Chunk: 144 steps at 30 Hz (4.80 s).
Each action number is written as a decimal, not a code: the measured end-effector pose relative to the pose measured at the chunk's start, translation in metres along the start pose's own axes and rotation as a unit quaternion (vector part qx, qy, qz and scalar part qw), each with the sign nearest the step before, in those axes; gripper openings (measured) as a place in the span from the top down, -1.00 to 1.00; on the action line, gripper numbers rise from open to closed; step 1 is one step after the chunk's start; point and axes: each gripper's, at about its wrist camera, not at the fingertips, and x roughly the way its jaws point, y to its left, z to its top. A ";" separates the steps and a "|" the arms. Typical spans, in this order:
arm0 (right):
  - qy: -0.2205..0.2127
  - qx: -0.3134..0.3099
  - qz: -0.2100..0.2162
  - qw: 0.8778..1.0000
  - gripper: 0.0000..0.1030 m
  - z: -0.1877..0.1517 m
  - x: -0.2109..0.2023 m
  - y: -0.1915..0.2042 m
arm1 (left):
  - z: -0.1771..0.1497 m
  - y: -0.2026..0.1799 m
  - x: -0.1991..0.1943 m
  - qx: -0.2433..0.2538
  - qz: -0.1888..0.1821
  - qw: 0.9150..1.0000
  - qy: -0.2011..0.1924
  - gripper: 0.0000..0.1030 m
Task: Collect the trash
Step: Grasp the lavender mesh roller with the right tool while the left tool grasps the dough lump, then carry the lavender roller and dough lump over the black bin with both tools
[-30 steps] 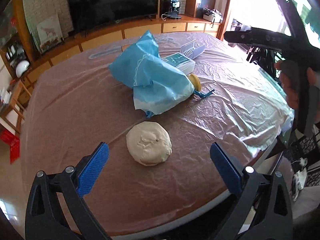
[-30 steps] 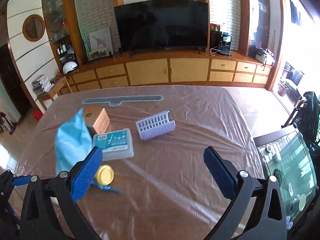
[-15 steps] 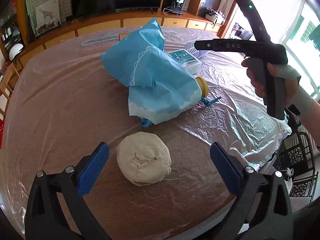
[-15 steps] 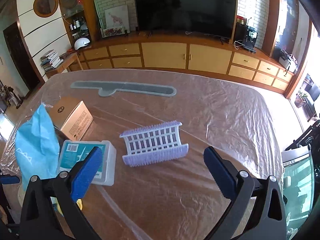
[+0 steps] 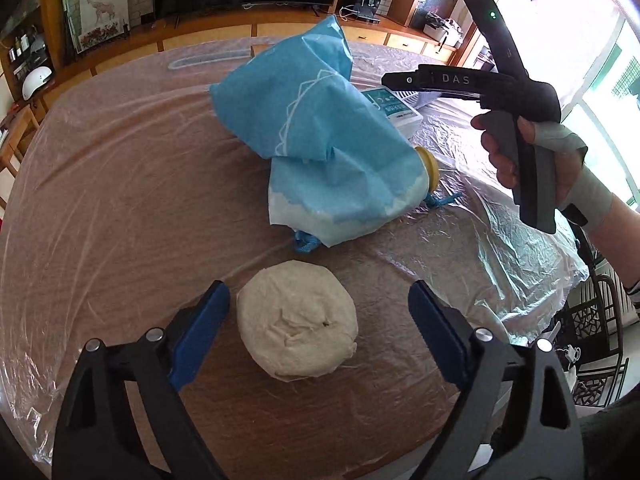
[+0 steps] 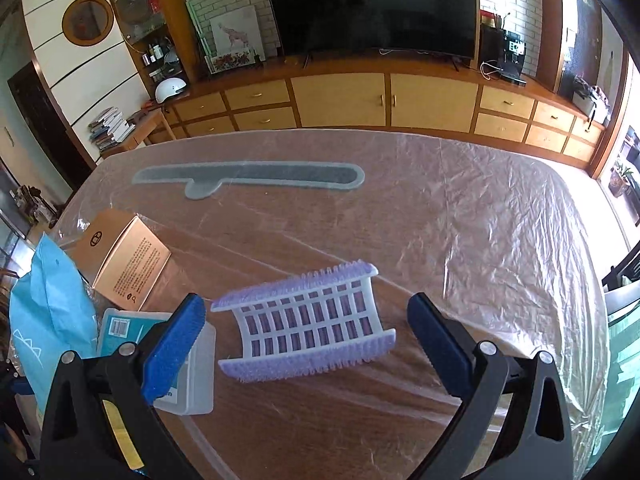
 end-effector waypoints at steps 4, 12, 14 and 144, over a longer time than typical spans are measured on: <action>-0.005 0.001 0.001 1.000 -0.91 -0.002 0.003 0.000 | 0.000 0.002 0.003 0.006 0.006 1.000 0.001 -0.72; -0.012 0.000 -0.003 1.000 -0.73 0.006 0.007 0.000 | -0.004 -0.004 0.002 0.015 0.027 1.000 -0.003 -0.50; -0.013 -0.001 -0.005 1.000 -0.60 0.008 0.007 0.001 | -0.005 -0.003 0.000 0.016 0.031 0.999 -0.004 -0.38; 0.140 0.015 0.079 0.987 -0.42 -0.267 -0.122 0.157 | -0.157 -0.036 -0.035 0.163 -0.049 0.983 0.064 0.00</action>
